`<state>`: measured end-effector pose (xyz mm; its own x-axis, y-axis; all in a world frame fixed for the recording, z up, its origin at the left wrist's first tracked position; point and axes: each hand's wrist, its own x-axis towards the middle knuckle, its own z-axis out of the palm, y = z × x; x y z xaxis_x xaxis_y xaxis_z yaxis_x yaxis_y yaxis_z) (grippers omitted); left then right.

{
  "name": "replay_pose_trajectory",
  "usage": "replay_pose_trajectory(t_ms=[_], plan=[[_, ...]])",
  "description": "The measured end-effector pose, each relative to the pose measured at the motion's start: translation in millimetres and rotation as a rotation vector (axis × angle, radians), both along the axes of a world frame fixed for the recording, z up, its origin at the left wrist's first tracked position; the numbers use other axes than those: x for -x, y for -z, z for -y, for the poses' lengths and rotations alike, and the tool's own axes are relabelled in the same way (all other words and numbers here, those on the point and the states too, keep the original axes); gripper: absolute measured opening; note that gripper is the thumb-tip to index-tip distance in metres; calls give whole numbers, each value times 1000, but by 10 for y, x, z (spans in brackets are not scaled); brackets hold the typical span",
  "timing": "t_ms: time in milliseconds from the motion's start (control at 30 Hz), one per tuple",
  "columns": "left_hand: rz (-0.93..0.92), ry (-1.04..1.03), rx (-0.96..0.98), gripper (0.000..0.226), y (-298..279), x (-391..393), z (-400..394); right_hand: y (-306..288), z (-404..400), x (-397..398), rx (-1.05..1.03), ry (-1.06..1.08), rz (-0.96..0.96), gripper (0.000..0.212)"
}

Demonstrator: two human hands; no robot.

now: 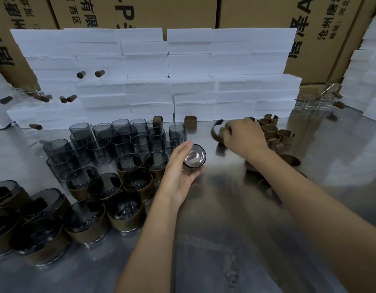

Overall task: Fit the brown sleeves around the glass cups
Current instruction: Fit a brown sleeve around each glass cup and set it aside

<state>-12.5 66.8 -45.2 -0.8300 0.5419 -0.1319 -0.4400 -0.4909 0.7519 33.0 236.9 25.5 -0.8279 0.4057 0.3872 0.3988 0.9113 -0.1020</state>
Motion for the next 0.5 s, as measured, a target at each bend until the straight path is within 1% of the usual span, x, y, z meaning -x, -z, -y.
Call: replay_pose_trajectory(t_ms=[67,133,200,233,267,367,433,467,500], plan=[[-12,-21,-2,31,-16,-19,-6,-40,201,-136,57,-147,-109,26],[-45,-25,17,51,-33,-43,-9,-30,413,-269,137,-269,-163,24],[-105,23,39,75,-57,-70,4,15,569,-356,164,-338,-136,19],[-136,51,51,83,-66,-89,13,44,622,-378,150,-350,-104,16],[-165,74,63,86,-67,-105,20,64,661,-391,122,-356,-73,12],[-220,92,93,77,-61,-146,31,65,738,-416,7,-367,-34,7],[-229,84,97,70,-40,-136,39,60,732,-409,-51,-376,8,15],[-229,84,99,67,-35,-130,44,54,718,-405,-33,-385,33,19],[-225,82,104,66,-32,-125,47,49,707,-403,56,-391,27,21]])
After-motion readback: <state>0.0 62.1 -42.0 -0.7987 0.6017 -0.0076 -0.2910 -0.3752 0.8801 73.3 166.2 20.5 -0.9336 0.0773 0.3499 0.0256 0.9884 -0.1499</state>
